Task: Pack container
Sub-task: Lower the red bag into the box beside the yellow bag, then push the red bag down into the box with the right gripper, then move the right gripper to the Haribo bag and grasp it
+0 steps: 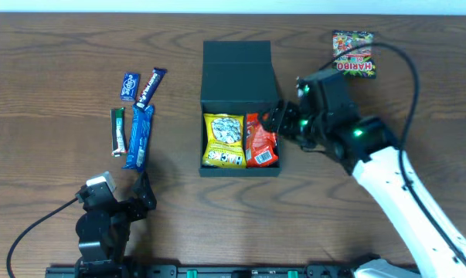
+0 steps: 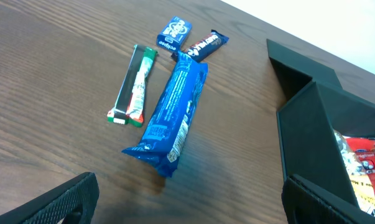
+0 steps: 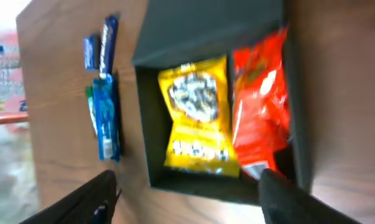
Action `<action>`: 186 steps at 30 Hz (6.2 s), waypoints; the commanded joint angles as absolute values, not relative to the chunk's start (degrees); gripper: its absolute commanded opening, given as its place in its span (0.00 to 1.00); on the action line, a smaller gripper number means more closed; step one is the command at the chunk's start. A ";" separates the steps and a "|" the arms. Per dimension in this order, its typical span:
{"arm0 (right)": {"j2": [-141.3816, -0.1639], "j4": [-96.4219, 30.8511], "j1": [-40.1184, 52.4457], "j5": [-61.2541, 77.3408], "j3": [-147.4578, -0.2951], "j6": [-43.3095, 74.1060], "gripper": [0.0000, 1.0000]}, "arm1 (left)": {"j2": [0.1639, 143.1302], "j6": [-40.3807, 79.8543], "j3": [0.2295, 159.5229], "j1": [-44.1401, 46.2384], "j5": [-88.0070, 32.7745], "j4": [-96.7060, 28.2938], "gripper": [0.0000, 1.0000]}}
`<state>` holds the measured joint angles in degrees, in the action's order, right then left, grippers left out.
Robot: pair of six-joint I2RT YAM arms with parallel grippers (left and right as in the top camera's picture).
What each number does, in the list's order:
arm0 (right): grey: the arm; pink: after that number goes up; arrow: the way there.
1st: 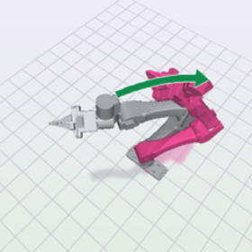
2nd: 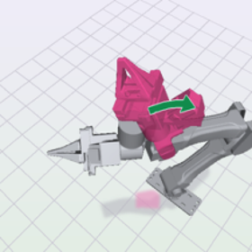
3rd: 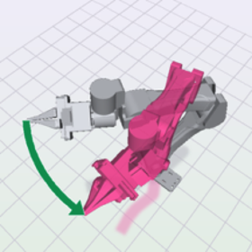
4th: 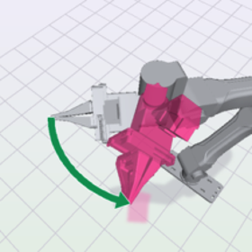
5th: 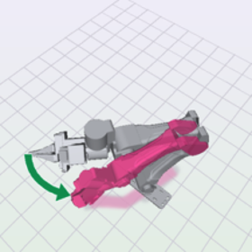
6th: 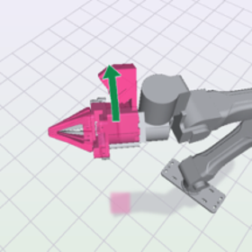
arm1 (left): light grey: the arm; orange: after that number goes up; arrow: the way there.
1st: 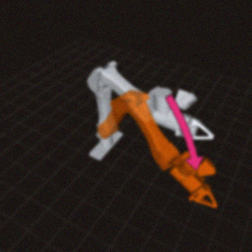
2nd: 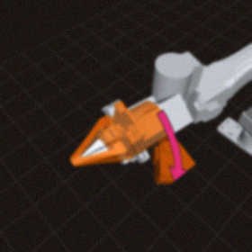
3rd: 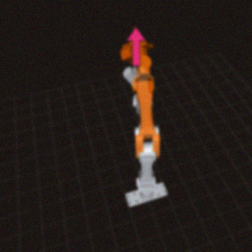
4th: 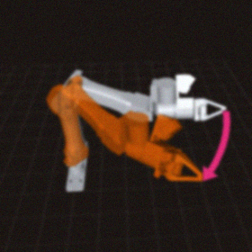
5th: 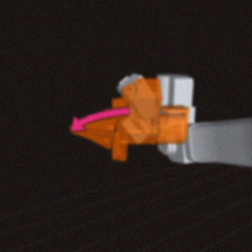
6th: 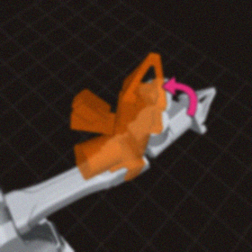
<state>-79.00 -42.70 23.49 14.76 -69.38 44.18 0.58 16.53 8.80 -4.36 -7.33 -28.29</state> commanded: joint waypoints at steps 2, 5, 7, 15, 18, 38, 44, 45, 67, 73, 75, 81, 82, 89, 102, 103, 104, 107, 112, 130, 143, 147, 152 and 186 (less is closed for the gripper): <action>-78.48 -46.15 25.43 5.91 -73.36 37.17 0.68 | 0.27 16.75 7.92 -4.54 -7.51 -28.49 0.95; -80.14 -48.03 28.12 3.55 -73.49 36.29 0.65 | 0.27 16.75 7.92 -4.54 -7.51 -28.49 0.95; -82.46 -49.47 29.61 2.33 -73.49 36.18 0.62 | 0.27 16.78 7.92 -4.54 -7.51 -28.49 0.95; -92.66 -51.72 34.17 -4.27 -73.52 34.92 0.22 | 0.27 16.78 7.92 -4.54 -7.51 -28.49 0.95; -94.50 -52.86 34.26 -7.66 -73.52 35.09 0.15 | 0.27 16.78 7.92 -4.54 -7.51 -28.49 0.95; -106.52 -51.90 34.15 -9.93 -73.49 32.03 0.01 | 0.27 16.75 7.92 -4.54 -7.51 -28.49 0.95; -108.77 -51.48 34.17 -10.50 -73.47 32.03 0.01 | 0.27 16.75 7.92 -4.54 -7.51 -28.49 0.95; -108.99 -51.48 34.17 -10.46 -73.47 32.03 0.01 | 0.27 16.75 7.92 -4.54 -7.51 -28.49 0.95; -105.51 -53.76 34.11 -15.05 -88.66 28.23 0.02 | 0.27 16.78 7.92 -4.54 -7.51 -28.49 0.95; -108.90 -50.92 33.80 -15.25 -88.05 27.97 0.01 | 0.27 16.75 7.92 -4.54 -7.51 -28.49 0.95; -110.78 -50.76 33.54 -15.25 -88.05 27.92 0.01 | 0.27 16.75 7.92 -4.54 -7.51 -28.49 0.95; -116.71 -49.25 33.30 -17.96 -88.05 26.17 0.01 | 0.27 16.75 7.92 -4.54 -7.51 -28.49 0.95; -117.56 -49.28 33.30 -18.09 -88.05 26.04 0.01 | 0.27 16.75 7.92 -4.54 -7.51 -28.49 0.95; -121.27 -49.43 32.62 -20.14 -88.05 26.06 0.01 | 0.27 16.75 7.92 -4.54 -7.49 -28.49 0.95; -119.59 -49.91 32.56 -19.70 -91.29 25.82 0.01 | 0.27 16.75 7.92 -4.54 -7.29 -28.49 0.95; -118.45 -51.09 32.56 -19.70 -92.33 25.85 0.01 | 0.27 16.73 7.92 -4.54 -7.29 -28.49 0.95; -117.12 -52.23 32.56 -19.70 -93.27 25.85 0.01 | 0.27 16.75 7.92 -4.54 -7.27 -28.49 0.95; -112.95 -54.61 32.56 -19.79 -94.02 24.69 0.01 | 0.27 16.75 7.92 -4.54 -7.27 -28.47 0.95; -114.59 -56.42 32.05 -18.72 -92.33 24.12 0.01 | 0.27 16.75 7.92 -4.54 -7.29 -28.47 0.95; -124.11 -56.55 32.32 -17.91 -91.24 23.49 0.01 | 0.27 16.75 7.92 -4.54 -7.31 -28.49 0.95; -119.77 -57.95 32.34 -17.78 -95.53 23.51 0.01 | 0.27 16.75 7.92 -4.54 -7.31 -28.49 0.95; -111.90 -59.07 32.03 -17.78 -99.63 23.46 0.01 | 0.27 16.75 7.92 -4.54 -7.31 -28.49 0.95; -102.85 -52.93 25.76 -15.20 -100.77 20.49 0.01 | 0.27 16.75 7.92 -4.54 -7.29 -28.49 0.95; -132.60 -14.09 -17.39 18.44 -100.84 20.71 0.99 | 0.27 16.75 7.92 -4.54 -5.34 -28.49 0.95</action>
